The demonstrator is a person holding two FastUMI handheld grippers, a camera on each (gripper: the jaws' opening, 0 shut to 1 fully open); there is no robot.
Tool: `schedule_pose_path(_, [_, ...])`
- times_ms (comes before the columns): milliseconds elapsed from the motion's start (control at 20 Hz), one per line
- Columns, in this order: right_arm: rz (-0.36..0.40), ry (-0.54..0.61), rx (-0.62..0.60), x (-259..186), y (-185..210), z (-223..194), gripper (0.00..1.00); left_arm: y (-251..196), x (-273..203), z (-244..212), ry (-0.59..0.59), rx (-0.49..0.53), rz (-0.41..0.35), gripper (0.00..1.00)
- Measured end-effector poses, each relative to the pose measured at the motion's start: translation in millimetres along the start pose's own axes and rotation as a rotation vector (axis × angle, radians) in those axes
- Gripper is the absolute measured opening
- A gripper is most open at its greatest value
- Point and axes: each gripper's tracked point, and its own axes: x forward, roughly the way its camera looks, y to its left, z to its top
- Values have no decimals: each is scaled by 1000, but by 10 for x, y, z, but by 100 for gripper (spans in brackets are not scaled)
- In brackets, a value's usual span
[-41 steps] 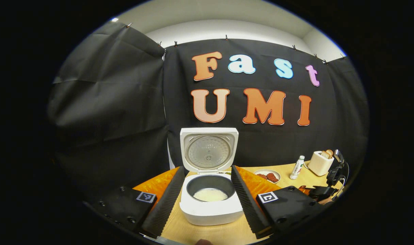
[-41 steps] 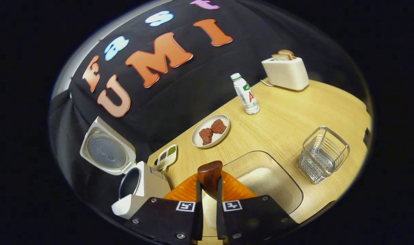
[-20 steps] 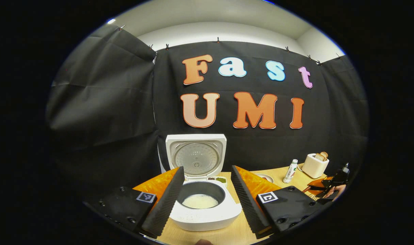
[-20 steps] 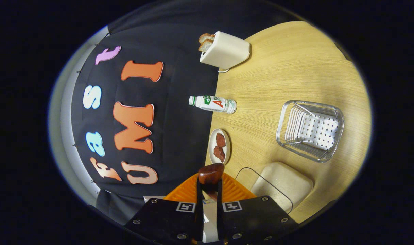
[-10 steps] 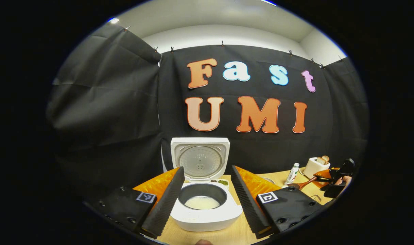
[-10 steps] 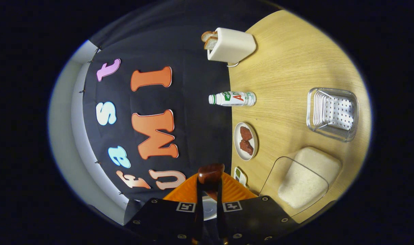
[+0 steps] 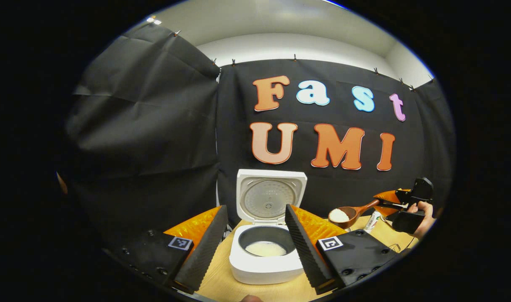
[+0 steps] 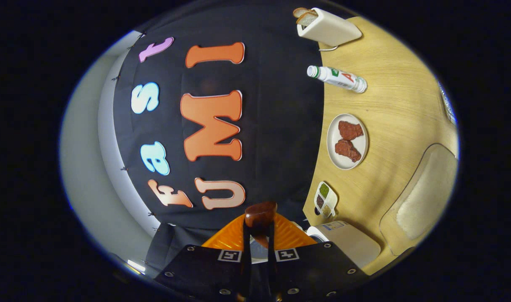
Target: Close the left gripper, press the button to open the rice cooker; take a wooden spoon from the chopstick holder with the right hand, scoop a spoonful of rice and pour it into the rice cooker, then put the wooden spoon back into the chopstick holder.
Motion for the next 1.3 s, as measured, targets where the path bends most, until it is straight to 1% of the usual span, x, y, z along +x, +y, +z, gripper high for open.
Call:
schedule_pose_path(150, [7,45,-77,340,117,-336,14,192,-66,-48,0,-4,40,93])
schedule_pose_path(300, [11,66,-169,622,218,-618,14,349,-91,-58,-4,8,71,93])
schedule_pose_path(500, [-4,58,-388,876,243,-916,14,500,-96,-141,11,-9,105,93])
schedule_pose_path(700, [11,74,-621,992,269,-1250,15,682,-143,-245,28,-22,142,93])
schedule_pose_path(900, [52,87,-892,1051,321,-1559,14,741,-110,-274,37,-27,160,93])
schedule_pose_path(1000, [79,100,-1005,1056,332,-1694,14,771,-127,-303,36,-26,164,94])
schedule_pose_path(1300, [175,150,-1280,1069,425,-2044,14,819,-120,-338,37,-22,182,93])
